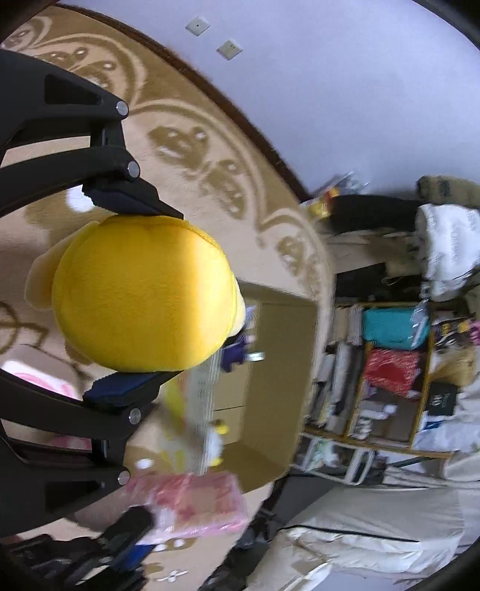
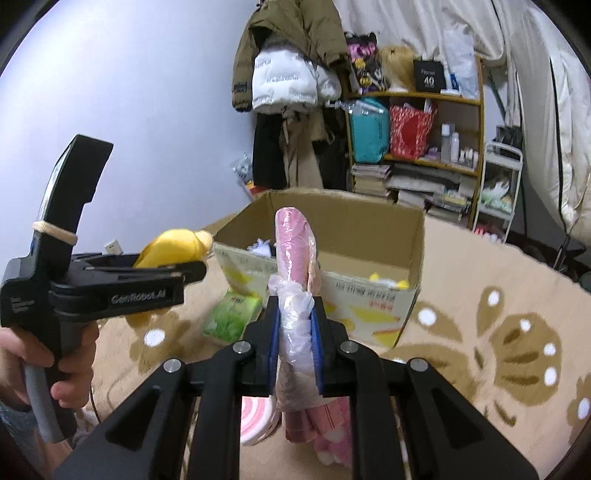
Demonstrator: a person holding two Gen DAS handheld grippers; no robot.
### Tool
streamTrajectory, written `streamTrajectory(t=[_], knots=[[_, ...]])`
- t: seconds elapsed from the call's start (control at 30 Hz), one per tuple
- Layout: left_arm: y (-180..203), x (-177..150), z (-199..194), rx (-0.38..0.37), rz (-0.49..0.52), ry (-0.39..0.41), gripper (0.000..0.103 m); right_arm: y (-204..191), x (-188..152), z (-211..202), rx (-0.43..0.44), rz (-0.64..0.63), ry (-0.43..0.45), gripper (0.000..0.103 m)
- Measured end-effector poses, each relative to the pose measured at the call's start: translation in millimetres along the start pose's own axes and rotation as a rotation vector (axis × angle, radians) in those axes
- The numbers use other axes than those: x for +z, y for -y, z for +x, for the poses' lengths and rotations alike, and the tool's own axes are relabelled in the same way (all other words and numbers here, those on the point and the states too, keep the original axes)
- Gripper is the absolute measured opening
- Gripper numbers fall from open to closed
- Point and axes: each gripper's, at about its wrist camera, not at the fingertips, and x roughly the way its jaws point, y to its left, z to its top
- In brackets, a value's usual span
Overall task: Organize soft objects
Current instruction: 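Carry the yellow plush and pink item into the box and release both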
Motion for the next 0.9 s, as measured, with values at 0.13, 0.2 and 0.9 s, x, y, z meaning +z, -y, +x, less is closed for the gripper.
streamTrajectory(t=[0.13, 0.2, 0.9], knots=[[7, 17, -3, 0.003, 0.007, 0.062, 0.07, -1, 8, -2, -0.015, -0.02, 0.016, 0.016], [13, 26, -6, 0.013, 0.037, 0.093, 0.07, -1, 15, -1, -0.019, -0.032, 0.029, 0.016], [37, 90, -7, 0.064, 0.161, 0.26, 0.071, 24, 63, 16, -0.105, -0.115, 0.106, 0.016]])
